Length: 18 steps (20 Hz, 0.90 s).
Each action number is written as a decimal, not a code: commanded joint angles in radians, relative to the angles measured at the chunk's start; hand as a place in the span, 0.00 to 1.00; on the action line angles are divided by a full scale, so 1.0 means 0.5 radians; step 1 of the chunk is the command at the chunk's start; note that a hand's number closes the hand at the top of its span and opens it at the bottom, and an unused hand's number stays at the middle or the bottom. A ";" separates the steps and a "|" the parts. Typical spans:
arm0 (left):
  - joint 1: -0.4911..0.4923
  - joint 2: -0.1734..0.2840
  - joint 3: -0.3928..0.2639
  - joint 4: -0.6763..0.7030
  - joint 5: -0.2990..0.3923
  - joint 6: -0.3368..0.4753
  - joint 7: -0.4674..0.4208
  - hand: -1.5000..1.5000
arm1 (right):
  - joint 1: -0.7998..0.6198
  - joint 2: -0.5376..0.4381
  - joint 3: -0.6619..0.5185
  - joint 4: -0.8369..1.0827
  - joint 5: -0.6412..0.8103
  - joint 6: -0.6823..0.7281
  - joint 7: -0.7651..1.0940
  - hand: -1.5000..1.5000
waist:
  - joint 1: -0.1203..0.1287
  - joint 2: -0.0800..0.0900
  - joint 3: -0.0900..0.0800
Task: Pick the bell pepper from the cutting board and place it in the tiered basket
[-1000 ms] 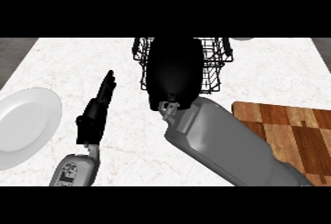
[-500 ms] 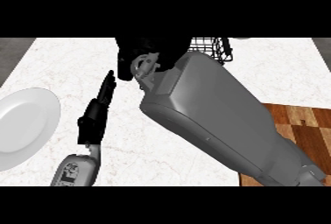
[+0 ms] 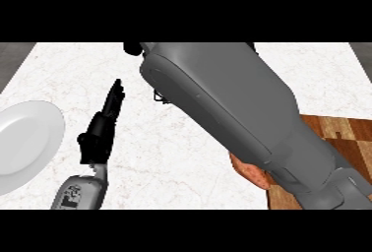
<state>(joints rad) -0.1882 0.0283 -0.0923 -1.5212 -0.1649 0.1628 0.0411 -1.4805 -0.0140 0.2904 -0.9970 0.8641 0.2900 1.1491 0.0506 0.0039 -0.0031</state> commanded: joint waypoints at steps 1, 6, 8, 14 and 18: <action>-0.006 0.007 0.013 -0.029 0.014 -0.010 0.015 0.50 | -0.104 0.002 -0.108 0.289 0.106 -0.130 0.147 1.00 | -0.037 0.005 0.002; -0.014 -0.040 -0.010 -0.018 -0.022 0.041 0.055 0.50 | -0.192 0.026 -0.076 0.530 0.154 -0.177 0.076 1.00 | -0.041 0.003 0.003; 0.028 0.043 0.090 0.074 0.038 -0.016 -0.102 0.50 | -0.079 0.021 -0.098 0.574 0.239 -0.245 -0.017 1.00 | -0.063 0.006 0.003; 0.085 0.019 0.008 -0.101 0.008 -0.015 0.040 0.50 | 0.106 0.007 -0.387 0.613 0.187 -0.735 0.006 0.00 | -0.052 0.009 0.006; 0.148 0.008 -0.019 -0.131 0.014 -0.031 -0.036 0.50 | 0.134 0.027 -0.431 0.602 0.078 -0.883 -0.093 0.00 | -0.035 0.002 0.005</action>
<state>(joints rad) -0.1427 0.0310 -0.0885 -1.5567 -0.1596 0.1575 0.0364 -1.4492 -0.0111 0.1056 -0.6979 0.9260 -0.0014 1.0532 0.0267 0.0060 -0.0006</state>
